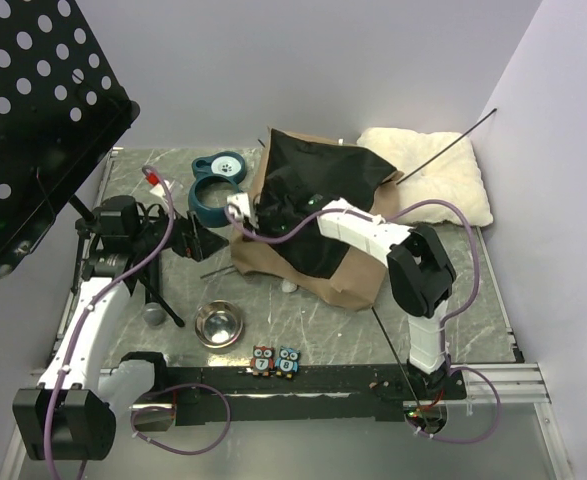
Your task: Set up the pet tent
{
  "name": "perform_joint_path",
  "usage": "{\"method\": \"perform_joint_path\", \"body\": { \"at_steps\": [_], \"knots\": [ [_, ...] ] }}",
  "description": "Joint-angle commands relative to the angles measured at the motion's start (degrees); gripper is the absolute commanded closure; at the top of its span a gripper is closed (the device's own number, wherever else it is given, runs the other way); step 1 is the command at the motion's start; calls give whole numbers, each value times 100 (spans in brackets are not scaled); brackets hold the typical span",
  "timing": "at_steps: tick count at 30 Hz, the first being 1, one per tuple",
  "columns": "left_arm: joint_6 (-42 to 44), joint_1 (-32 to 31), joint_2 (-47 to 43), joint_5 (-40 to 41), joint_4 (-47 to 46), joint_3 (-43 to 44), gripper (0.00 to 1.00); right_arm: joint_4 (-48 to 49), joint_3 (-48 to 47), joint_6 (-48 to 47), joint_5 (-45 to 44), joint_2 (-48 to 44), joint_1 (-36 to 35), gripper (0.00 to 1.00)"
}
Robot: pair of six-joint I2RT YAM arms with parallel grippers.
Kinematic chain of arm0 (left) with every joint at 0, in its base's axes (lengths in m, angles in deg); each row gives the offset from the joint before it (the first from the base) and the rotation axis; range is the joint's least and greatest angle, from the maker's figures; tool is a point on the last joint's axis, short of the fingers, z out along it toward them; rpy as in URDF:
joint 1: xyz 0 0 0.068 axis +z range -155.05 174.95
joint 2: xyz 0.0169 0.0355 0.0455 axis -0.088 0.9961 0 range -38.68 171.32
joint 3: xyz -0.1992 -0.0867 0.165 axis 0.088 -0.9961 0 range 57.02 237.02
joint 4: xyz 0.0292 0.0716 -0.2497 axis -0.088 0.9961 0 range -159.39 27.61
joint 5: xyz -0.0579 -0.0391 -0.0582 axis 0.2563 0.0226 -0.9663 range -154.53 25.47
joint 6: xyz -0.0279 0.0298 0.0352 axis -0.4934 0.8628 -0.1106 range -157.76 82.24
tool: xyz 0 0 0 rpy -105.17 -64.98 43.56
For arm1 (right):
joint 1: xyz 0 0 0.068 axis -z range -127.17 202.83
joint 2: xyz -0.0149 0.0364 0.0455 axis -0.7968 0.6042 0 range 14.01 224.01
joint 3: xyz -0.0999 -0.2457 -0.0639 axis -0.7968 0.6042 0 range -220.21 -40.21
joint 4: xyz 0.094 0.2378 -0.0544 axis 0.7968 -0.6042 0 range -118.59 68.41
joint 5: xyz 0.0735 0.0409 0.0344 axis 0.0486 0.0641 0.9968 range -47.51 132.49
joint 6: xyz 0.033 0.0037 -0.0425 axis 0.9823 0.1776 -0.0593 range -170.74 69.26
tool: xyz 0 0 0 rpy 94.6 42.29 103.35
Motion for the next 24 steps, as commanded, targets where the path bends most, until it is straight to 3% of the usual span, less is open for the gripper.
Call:
{"method": "perform_joint_path", "body": {
  "at_steps": [1, 6, 14, 24],
  "knots": [
    [-132, 20, -268, -188, -616, 221, 0, 69, -787, 766, 409, -628, 323, 100],
    [-184, 20, -286, -363, -1020, 1107, 0, -396, -1288, 907, 673, -1139, 692, 100],
    [-1098, 20, -198, -205, -2171, 2796, 0, -688, -1886, 1293, 884, -1710, 1343, 100],
    [-2074, 20, -1164, 383, -3973, 1567, 0, -407, -2265, 1952, 1218, -2326, 2195, 100]
  ]
}}
